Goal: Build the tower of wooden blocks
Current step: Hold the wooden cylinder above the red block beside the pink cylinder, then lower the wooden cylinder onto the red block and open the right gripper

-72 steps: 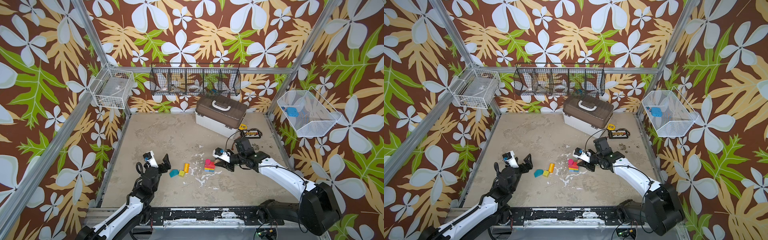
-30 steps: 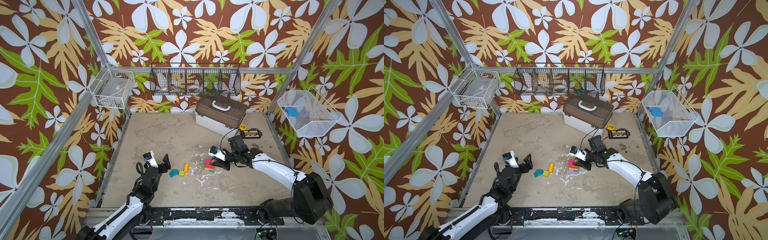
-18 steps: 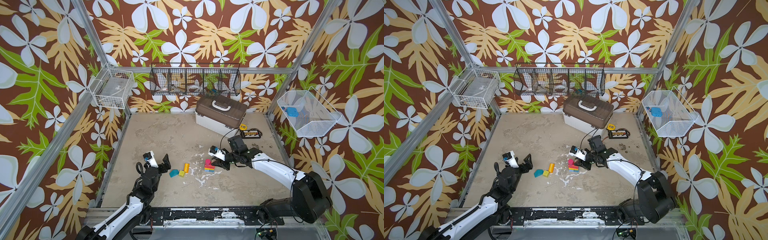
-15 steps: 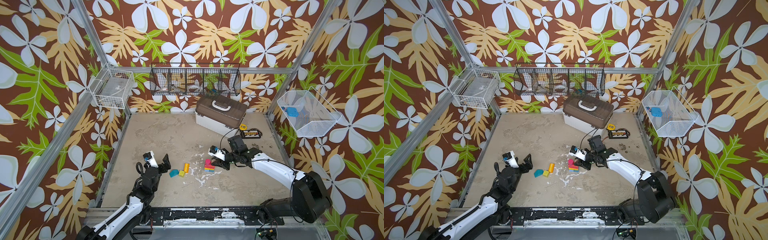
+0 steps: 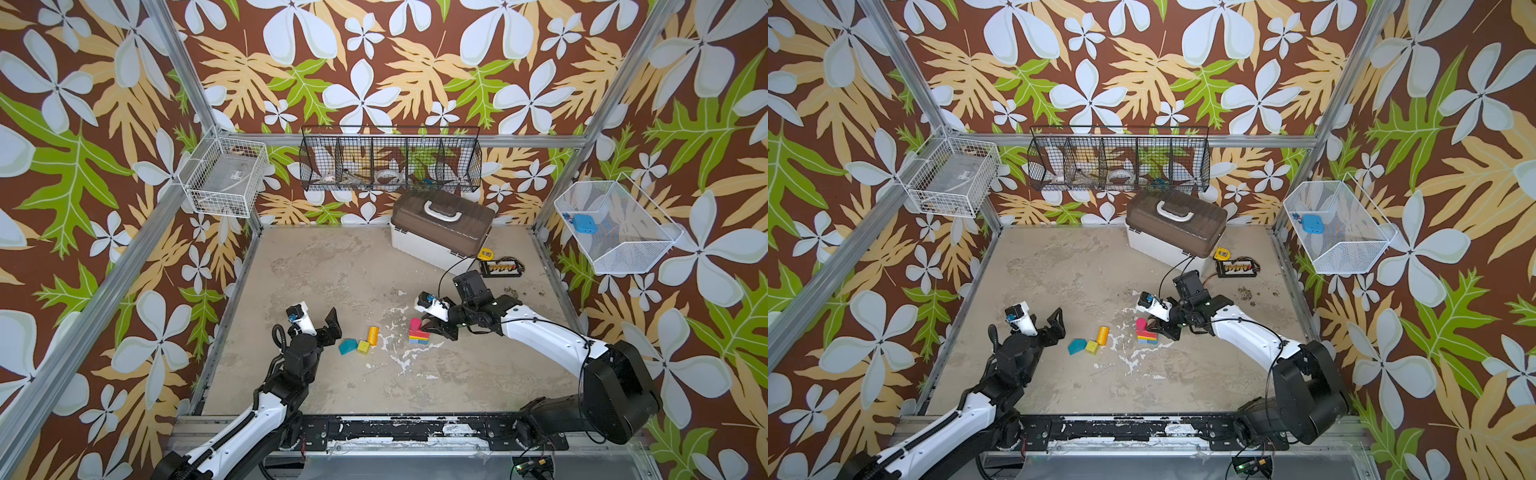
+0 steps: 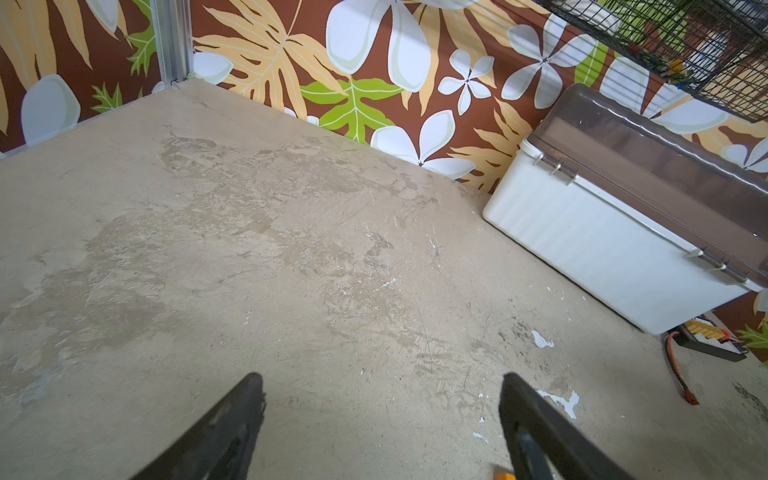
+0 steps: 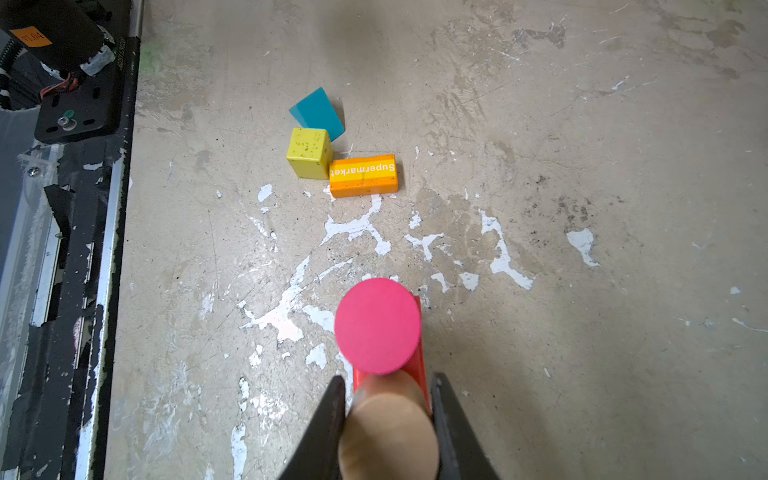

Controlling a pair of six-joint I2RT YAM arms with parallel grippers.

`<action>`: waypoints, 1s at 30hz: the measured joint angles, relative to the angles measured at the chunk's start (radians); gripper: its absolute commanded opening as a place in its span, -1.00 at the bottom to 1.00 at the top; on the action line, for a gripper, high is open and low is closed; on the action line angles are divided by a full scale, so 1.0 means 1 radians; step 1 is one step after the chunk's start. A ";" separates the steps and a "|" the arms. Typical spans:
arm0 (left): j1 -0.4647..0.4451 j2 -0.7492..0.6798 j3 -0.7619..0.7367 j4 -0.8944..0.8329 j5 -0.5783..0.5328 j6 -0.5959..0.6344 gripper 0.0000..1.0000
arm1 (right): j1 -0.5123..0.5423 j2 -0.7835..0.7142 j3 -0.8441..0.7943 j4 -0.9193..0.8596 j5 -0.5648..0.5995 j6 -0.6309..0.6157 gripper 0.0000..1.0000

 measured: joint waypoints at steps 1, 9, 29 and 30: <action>0.000 0.000 0.000 0.000 0.000 0.000 0.79 | 0.000 0.000 0.000 0.000 0.004 0.000 -0.52; 0.000 0.000 0.000 0.000 0.000 0.000 0.79 | 0.001 0.000 0.000 0.000 0.014 0.000 -0.43; 0.000 0.000 0.000 0.000 0.000 0.000 0.79 | 0.001 -0.014 0.000 0.000 0.012 0.000 -0.19; 0.000 0.000 0.000 0.000 0.000 0.000 0.79 | 0.001 -0.017 0.000 0.000 0.012 0.000 -0.19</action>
